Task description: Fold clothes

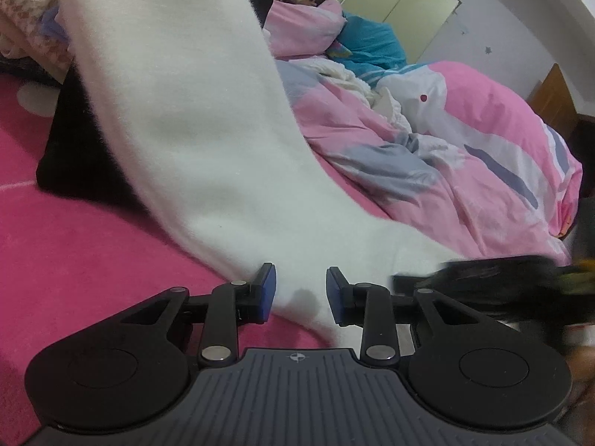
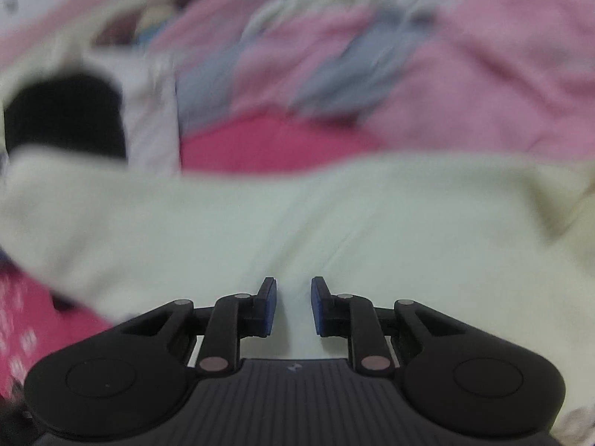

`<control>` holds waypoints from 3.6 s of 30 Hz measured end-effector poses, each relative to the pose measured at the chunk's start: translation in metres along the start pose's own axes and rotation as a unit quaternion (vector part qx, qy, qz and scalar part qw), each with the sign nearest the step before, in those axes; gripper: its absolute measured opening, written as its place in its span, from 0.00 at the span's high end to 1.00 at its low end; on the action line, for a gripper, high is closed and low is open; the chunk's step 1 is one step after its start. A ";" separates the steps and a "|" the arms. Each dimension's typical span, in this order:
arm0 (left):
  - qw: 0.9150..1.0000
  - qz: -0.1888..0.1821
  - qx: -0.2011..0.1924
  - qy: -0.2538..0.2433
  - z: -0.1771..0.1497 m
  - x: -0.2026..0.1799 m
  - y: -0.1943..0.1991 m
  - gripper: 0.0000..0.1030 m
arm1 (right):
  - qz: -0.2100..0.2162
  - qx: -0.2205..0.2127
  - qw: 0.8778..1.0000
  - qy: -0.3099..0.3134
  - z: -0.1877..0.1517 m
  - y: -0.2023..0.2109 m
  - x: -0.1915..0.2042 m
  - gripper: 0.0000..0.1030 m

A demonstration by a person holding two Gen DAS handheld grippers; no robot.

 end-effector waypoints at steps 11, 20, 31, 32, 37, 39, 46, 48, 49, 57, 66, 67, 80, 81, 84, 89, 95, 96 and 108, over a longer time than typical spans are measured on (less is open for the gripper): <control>1.000 0.003 -0.009 -0.016 -0.001 -0.002 0.003 0.69 | 0.019 -0.101 0.980 -0.169 0.013 0.047 -0.072 0.79; 0.999 0.013 -0.028 -0.037 -0.003 -0.007 0.006 0.66 | -0.123 -0.021 0.989 -0.074 -0.055 0.064 -0.106 0.82; 0.999 0.007 -0.022 -0.023 -0.001 -0.001 0.005 0.66 | -0.119 -0.060 0.984 -0.122 -0.048 0.126 -0.138 0.72; 1.000 0.007 -0.021 -0.022 -0.001 -0.001 0.005 0.66 | -0.134 -0.044 0.985 -0.104 -0.065 0.138 -0.134 0.72; 0.999 0.008 -0.021 -0.024 -0.002 -0.002 0.005 0.66 | -0.202 -0.005 0.974 -0.106 -0.098 0.138 -0.179 0.74; 0.999 0.008 -0.022 -0.025 -0.002 -0.001 0.005 0.66 | -0.222 -0.025 0.966 -0.131 -0.080 0.128 -0.212 0.74; 0.999 0.010 -0.022 -0.027 -0.002 -0.001 0.006 0.66 | -0.179 -0.091 0.953 -0.228 -0.064 0.159 -0.250 0.74; 0.999 0.009 -0.021 -0.025 -0.002 -0.001 0.006 0.66 | -0.163 -0.080 0.957 -0.227 -0.090 0.188 -0.231 0.74; 0.999 0.008 -0.021 -0.024 -0.001 -0.001 0.005 0.66 | -0.157 -0.068 0.959 -0.224 -0.107 0.199 -0.221 0.72; 0.999 0.010 -0.022 -0.026 -0.001 0.000 0.005 0.66 | -0.206 -0.057 0.935 -0.284 -0.143 0.208 -0.283 0.81; 1.000 0.003 -0.019 -0.018 -0.001 0.001 0.005 0.65 | -0.169 -0.180 0.863 -0.442 -0.217 0.330 -0.295 0.71; 1.000 0.002 -0.018 -0.020 -0.001 0.000 0.004 0.64 | -0.159 -0.188 0.854 -0.457 -0.240 0.351 -0.285 0.69; 0.998 0.014 -0.017 -0.065 0.003 -0.035 0.069 0.58 | -0.118 -0.231 0.825 -0.503 -0.328 0.426 -0.253 0.59; 0.998 0.015 -0.021 -0.059 0.007 -0.034 0.078 0.58 | -0.105 -0.229 0.833 -0.492 -0.321 0.414 -0.248 0.59; 0.996 0.023 -0.068 -0.051 0.030 -0.023 0.111 0.58 | -0.098 -0.211 0.848 -0.476 -0.314 0.393 -0.237 0.59; 0.990 0.059 -0.120 -0.043 0.068 -0.001 0.135 0.56 | -0.107 -0.211 0.826 -0.511 -0.333 0.386 -0.242 0.59; 0.983 0.063 -0.167 0.053 0.131 0.032 0.153 0.41 | -0.120 -0.206 0.814 -0.529 -0.355 0.400 -0.240 0.58; 0.982 0.058 -0.162 0.079 0.143 0.041 0.153 0.40 | -0.121 -0.203 0.818 -0.525 -0.354 0.402 -0.238 0.58; 0.960 0.030 -0.071 0.269 0.209 0.122 0.107 0.48 | -0.061 -0.164 0.874 -0.453 -0.289 0.355 -0.183 0.57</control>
Point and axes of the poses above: each gripper's, at about its wrist camera, not at the fingertips, and y roughly against the way its jaws point, x to its left, z to its top, the point moved 5 cm from there along -y, roughly the way its jaws point, and after that the axes turned 10 degrees about y, right-handed, at the moved point
